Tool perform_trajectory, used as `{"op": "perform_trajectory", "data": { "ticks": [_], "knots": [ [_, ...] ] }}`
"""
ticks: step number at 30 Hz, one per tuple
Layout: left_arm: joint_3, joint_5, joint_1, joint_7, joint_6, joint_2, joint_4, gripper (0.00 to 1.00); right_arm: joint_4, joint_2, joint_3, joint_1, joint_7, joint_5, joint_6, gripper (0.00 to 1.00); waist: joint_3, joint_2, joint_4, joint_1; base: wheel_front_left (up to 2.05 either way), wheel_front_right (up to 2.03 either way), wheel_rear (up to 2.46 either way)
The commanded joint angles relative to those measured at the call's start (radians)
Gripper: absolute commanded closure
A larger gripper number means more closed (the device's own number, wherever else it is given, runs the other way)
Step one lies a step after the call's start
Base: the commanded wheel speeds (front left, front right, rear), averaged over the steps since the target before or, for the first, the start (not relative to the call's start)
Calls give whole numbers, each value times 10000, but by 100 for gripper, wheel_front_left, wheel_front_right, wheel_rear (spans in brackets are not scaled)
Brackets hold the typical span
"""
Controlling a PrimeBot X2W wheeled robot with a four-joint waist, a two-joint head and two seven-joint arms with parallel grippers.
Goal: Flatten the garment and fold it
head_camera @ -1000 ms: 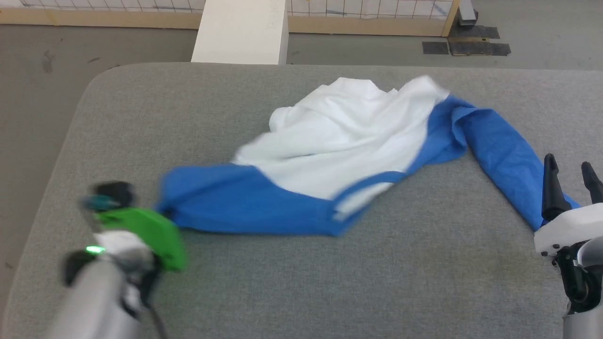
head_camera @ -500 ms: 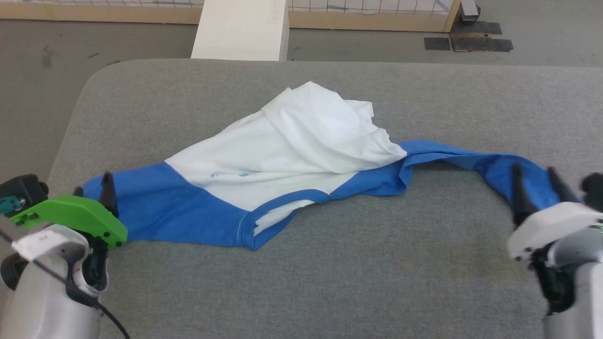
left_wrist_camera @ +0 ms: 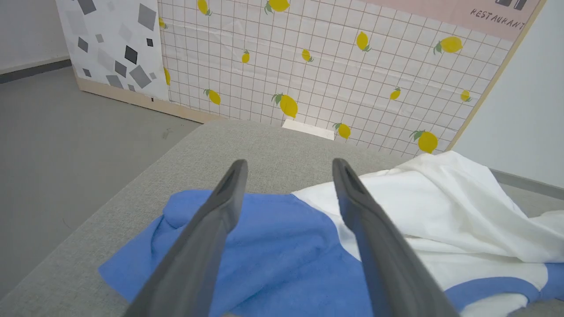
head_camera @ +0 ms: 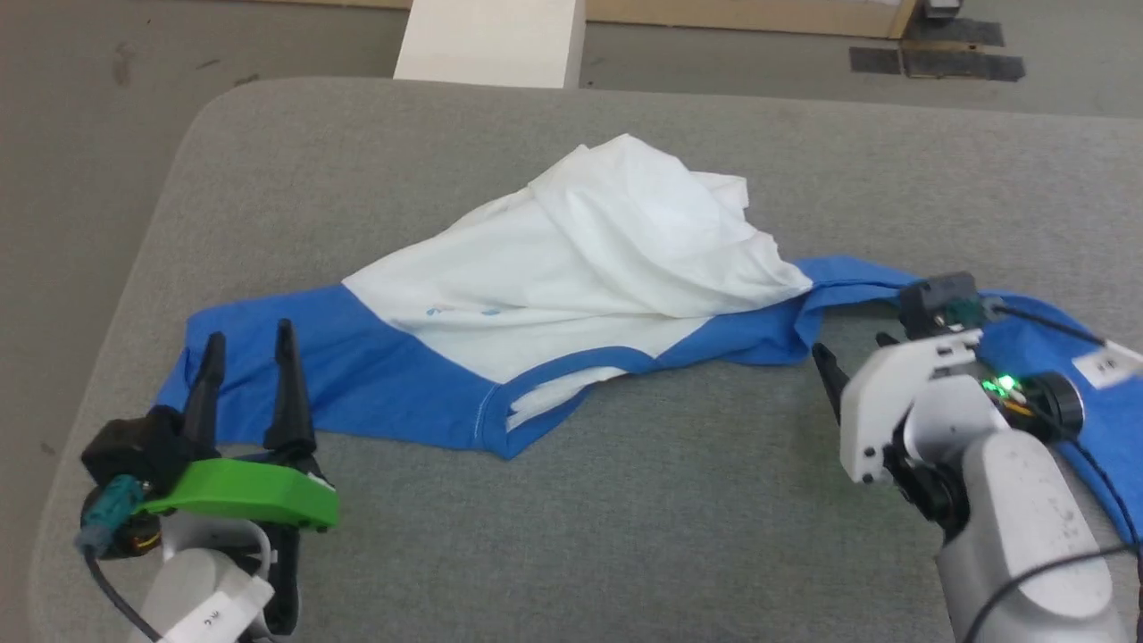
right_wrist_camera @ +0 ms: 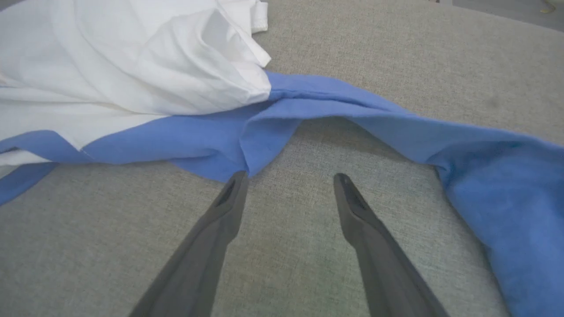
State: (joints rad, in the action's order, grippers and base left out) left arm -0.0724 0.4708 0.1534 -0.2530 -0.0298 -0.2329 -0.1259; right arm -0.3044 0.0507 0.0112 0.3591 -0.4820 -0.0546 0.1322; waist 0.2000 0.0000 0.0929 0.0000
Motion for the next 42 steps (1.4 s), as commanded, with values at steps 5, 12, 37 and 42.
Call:
{"op": "perform_trajectory", "data": {
  "ticks": [5,12,37,42],
  "knots": [
    [120,-277,113,-83,287,381,-11,0,-764,-5,-257,951,-398,756,-15,0,504,0,547,0,0,0,0],
    [335,-585,303,-86,646,725,-167,0,-1690,-5,-195,1466,-677,1222,-15,84,677,0,782,0,0,0,0],
    [387,-868,14,-67,1071,1087,-757,0,3264,171,2677,-2947,-4529,-1075,-15,100,-203,0,204,0,0,0,0],
    [353,-805,10,-29,1080,1046,-827,0,4063,20,2938,-2743,-3668,-1607,-15,0,-265,0,189,0,0,0,0]
  ]
}}
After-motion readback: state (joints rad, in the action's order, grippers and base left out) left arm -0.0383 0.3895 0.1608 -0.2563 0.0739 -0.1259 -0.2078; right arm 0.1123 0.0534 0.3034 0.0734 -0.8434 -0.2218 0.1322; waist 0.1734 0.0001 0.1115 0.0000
